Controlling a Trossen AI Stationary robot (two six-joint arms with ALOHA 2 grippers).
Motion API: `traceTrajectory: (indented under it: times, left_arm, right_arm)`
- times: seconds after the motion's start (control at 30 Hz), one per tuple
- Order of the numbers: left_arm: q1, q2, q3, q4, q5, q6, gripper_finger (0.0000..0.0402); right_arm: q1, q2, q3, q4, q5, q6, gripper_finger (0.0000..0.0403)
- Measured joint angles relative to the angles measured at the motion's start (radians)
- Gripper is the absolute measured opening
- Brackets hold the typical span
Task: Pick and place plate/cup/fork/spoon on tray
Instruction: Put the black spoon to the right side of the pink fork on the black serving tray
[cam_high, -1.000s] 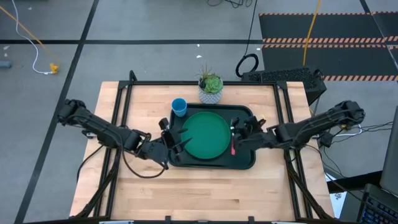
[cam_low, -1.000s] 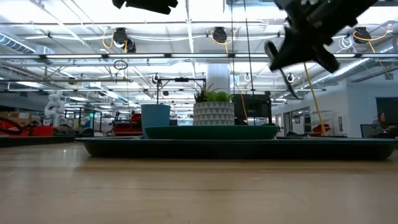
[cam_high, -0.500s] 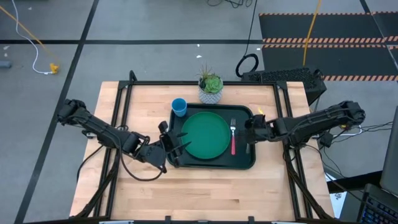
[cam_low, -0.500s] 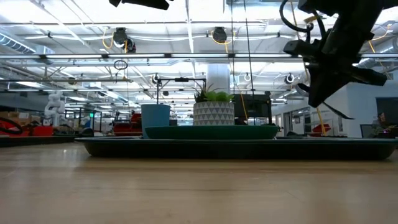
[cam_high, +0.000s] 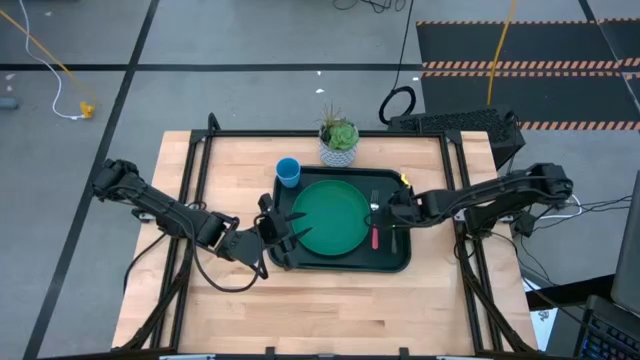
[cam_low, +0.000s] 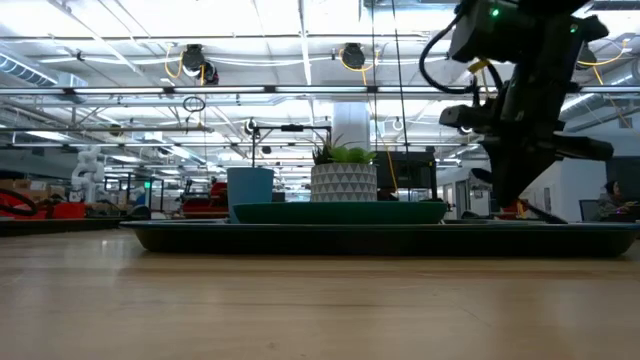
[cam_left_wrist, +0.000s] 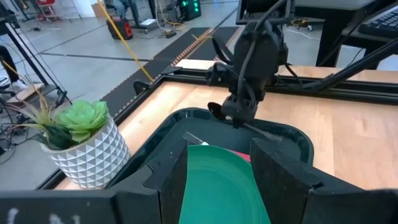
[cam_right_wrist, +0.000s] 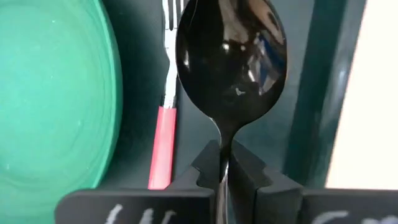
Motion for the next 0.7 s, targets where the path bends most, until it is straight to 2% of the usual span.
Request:
traceTrajectory:
  times: [0.33, 0.7]
  left_arm:
    - [0.0, 0.0, 0.0, -0.006, 0.0, 0.002, 0.0177]
    - [0.0, 0.0, 0.0, -0.007, 0.0, 0.001, 0.0177]
  right_arm:
    - [-0.045, 0.076, 0.0, 0.055, -0.068, -0.024, 0.0008]
    - [-0.087, 0.08, 0.0, 0.047, -0.042, -0.045, 0.0008]
